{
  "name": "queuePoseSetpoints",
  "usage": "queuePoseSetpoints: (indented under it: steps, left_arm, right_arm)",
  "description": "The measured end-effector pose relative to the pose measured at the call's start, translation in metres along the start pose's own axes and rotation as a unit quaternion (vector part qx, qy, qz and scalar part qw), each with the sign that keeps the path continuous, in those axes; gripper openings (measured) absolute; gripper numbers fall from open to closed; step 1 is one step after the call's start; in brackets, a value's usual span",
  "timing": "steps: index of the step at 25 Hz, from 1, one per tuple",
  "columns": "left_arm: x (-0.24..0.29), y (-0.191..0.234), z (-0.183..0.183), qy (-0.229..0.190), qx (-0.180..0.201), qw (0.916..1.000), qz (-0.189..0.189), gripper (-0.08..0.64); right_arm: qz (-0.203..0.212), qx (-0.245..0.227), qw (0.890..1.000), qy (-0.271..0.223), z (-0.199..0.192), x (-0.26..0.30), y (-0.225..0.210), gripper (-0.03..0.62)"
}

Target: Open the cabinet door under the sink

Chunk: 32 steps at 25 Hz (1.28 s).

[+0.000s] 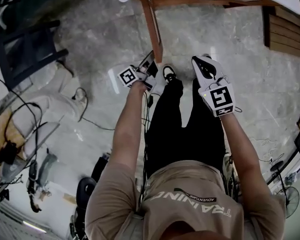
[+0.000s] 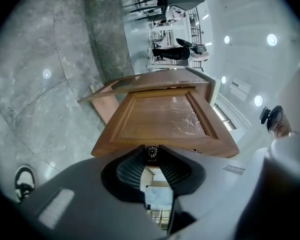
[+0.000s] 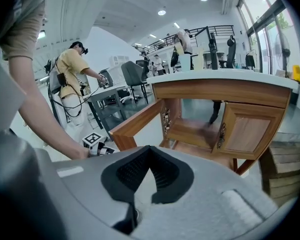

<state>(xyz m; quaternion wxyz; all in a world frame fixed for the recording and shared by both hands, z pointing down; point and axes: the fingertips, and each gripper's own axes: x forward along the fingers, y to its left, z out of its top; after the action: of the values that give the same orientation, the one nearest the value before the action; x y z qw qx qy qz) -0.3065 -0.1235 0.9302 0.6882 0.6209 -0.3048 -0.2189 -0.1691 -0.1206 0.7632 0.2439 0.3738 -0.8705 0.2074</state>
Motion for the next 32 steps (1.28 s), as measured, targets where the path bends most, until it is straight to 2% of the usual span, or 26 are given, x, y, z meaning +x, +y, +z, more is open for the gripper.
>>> queuePoseSetpoints:
  steps: [5, 10, 11, 12, 14, 15, 18, 22, 25, 29, 32]
  left_arm:
    - [0.002, -0.007, 0.002, 0.042, 0.017, 0.9990, 0.006, 0.100]
    - [0.003, -0.012, 0.000, 0.009, -0.003, 1.0000, -0.001, 0.107]
    - [-0.004, -0.009, -0.004, 0.005, 0.006, 0.9999, 0.012, 0.093]
    - [-0.015, -0.003, -0.010, 0.008, 0.031, 0.9985, 0.045, 0.032]
    - [-0.042, 0.011, -0.026, 0.029, 0.112, 0.9844, 0.133, 0.014]
    - [-0.049, 0.010, -0.038, 0.039, 0.133, 0.9795, 0.146, 0.014]
    - [-0.049, -0.010, -0.078, 0.066, 0.142, 0.9809, 0.115, 0.014]
    - [-0.040, -0.051, -0.096, 0.100, 0.200, 0.9689, 0.107, 0.015]
    - [-0.028, -0.090, -0.102, 0.110, 0.237, 0.9611, 0.091, 0.015]
    - [-0.005, -0.157, -0.099, 0.110, 0.275, 0.9537, 0.051, 0.015]
    - [0.010, -0.195, -0.101, 0.107, 0.301, 0.9467, 0.041, 0.015]
  right_arm:
    - [0.003, -0.005, 1.000, 0.002, 0.004, -0.009, 0.002, 0.002]
    - [0.005, -0.012, 1.000, 0.007, 0.011, -0.015, 0.009, 0.002]
    - [0.006, -0.013, 1.000, 0.007, 0.013, -0.018, 0.011, 0.002]
    - [0.006, -0.013, 1.000, 0.008, 0.015, -0.021, 0.014, 0.002]
    - [0.006, -0.015, 1.000, 0.011, 0.016, -0.032, 0.019, 0.002]
    - [0.005, -0.018, 1.000, 0.013, 0.017, -0.038, 0.020, 0.002]
    - [-0.001, -0.024, 1.000, 0.018, 0.019, -0.051, 0.015, 0.002]
    - [-0.015, -0.020, 1.000, 0.017, 0.029, -0.065, 0.004, 0.002]
    - [-0.025, -0.021, 0.999, 0.009, 0.040, -0.081, -0.001, 0.002]
    - [-0.041, -0.018, 0.999, -0.020, 0.064, -0.105, -0.010, 0.002]
    - [-0.051, -0.018, 0.998, -0.029, 0.073, -0.131, -0.017, 0.002]
